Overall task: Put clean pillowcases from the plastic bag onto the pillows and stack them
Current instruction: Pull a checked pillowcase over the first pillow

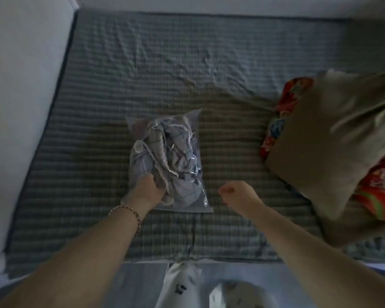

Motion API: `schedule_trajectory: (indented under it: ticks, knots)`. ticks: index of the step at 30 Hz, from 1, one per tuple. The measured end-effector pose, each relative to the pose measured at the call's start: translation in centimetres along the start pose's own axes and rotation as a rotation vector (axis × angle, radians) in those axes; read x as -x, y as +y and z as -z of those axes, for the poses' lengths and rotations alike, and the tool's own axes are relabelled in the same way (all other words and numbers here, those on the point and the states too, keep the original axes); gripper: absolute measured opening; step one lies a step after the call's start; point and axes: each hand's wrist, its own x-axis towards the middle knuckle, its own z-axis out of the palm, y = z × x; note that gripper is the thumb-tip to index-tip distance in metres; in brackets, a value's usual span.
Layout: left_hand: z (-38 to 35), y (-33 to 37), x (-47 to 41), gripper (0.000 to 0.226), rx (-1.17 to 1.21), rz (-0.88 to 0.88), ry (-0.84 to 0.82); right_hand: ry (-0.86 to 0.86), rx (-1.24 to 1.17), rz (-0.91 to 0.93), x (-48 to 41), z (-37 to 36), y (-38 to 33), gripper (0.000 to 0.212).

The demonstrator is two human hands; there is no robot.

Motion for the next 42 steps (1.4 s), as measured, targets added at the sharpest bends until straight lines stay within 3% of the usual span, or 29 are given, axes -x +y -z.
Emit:
schedule_trajectory:
  ticks: [4,7,8,10,11,13,16,19,21,23,26,28,31,34,39,42]
  knots:
    - [-0.6,-4.1,-6.3,0.090,0.035,0.254,0.164,-0.033,-0.010,-0.083,-6.5,-4.6,1.1,0.021]
    - [-1.7,-7.9,-10.3,0.122,-0.001,0.447,0.108,-0.084,-0.003,-0.149,-9.5,-7.6,2.7,0.021]
    - [-1.8,-8.7,-10.9,0.120,0.043,0.478,0.051,-0.094,0.007,-0.159,-9.8,-8.0,3.1,0.020]
    - [-2.7,-10.0,-11.6,0.079,0.146,0.434,-0.072,-0.116,0.016,-0.175,-10.5,-8.8,3.6,0.019]
    - [-3.0,-10.0,-11.5,0.056,0.161,0.381,-0.089,-0.124,0.020,-0.180,-10.7,-8.9,3.6,0.019]
    - [-3.4,-8.6,-10.6,0.037,0.116,0.316,-0.061,-0.150,0.068,-0.159,-10.2,-8.6,3.0,0.021]
    - [-2.1,-3.4,-8.0,0.036,0.012,0.198,-0.050,-0.140,0.182,0.053,-8.6,-6.9,1.0,0.029]
    - [0.4,3.9,-5.9,0.037,-0.008,-0.001,-0.054,-0.140,0.383,0.371,-7.0,-4.2,-1.8,0.072]
    - [2.6,8.8,-4.8,0.038,0.086,-0.086,-0.036,-0.084,0.483,0.515,-5.7,-2.2,-3.7,0.090]
    - [4.9,12.7,-3.7,0.037,0.213,-0.112,-0.054,0.136,0.498,0.627,-4.8,0.1,-5.0,0.091]
    - [7.0,15.9,-1.7,0.026,0.333,-0.109,-0.139,0.295,0.425,0.741,-3.1,3.7,-6.4,0.067]
    - [7.5,16.6,0.0,0.026,0.349,-0.116,-0.214,0.292,0.342,0.733,-1.9,5.5,-6.5,0.047]
    - [7.6,15.8,1.7,0.021,0.409,-0.085,-0.361,0.235,0.258,0.554,-1.5,6.8,-4.7,0.032]
    - [6.6,14.7,2.2,0.045,0.365,-0.087,-0.473,0.147,0.318,0.443,-2.4,6.2,-1.9,0.032]
    - [4.4,14.2,1.7,0.039,0.130,-0.253,-0.411,0.233,0.168,0.320,-3.9,4.7,-0.1,0.031]
    - [3.2,13.8,1.5,0.030,0.149,-0.391,-0.215,0.270,0.070,0.308,-4.7,4.5,0.3,0.029]
